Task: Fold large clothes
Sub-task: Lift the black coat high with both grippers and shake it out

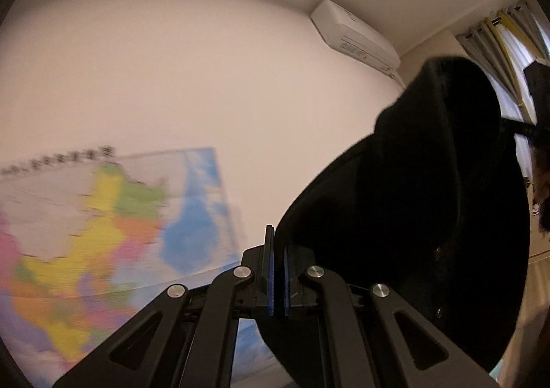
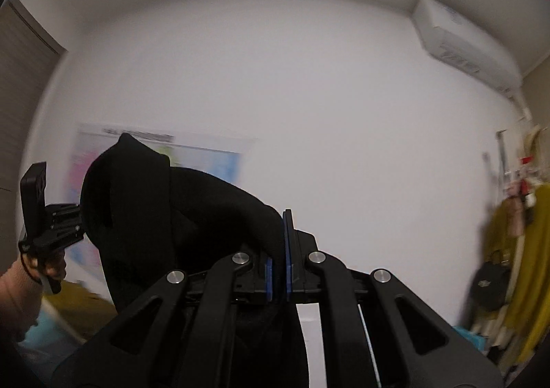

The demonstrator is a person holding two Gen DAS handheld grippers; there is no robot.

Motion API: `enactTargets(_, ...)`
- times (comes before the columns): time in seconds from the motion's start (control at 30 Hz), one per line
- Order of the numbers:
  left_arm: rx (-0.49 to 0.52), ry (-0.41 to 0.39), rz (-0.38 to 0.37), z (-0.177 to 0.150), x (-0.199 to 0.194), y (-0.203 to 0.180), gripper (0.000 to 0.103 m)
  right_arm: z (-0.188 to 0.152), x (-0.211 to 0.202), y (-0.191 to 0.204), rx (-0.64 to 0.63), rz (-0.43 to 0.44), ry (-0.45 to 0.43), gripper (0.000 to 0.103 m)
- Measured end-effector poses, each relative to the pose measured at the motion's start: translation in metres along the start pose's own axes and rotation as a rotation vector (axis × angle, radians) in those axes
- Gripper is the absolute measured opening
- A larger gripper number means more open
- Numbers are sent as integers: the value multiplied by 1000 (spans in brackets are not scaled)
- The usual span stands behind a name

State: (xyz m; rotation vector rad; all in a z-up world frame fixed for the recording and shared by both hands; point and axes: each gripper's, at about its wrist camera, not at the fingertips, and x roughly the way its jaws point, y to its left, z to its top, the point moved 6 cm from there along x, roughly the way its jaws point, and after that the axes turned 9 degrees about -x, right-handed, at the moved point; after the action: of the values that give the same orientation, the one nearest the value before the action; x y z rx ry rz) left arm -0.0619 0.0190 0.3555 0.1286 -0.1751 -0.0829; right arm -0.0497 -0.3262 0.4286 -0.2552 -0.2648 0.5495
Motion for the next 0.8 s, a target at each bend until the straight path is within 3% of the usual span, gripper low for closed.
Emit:
enactTargets(0.07,42,-16,65,4,-59,-12,3,6,-11,20,18,82,-16,5)
enactTargets(0.23,107,33,196,9,-121,0,3,12,-27,52,77,260,-61,5)
enactTargets(0.33,146,91,250,-6,-131,4,4,-10,-4,68,114,336,-26,5)
enactTargets(0.4,135,175,256,-31,-112,14,4,-45,38,81,157,391,66,5)
enactTargets(0.5,60,341,281,-95,-69,38,3,-108,104,108,184,455,227,5)
enactTargets(0.67,-134,655,332,-257,3,95,3,-237,203,158,210,514,491,5)
enactTargets(0.73,-172,776,384,-329,31,112,3,-302,239,182,215,538,625,5)
enactTargets(0.8,-198,873,376,-381,49,116,3,-357,263,205,200,539,750,5)
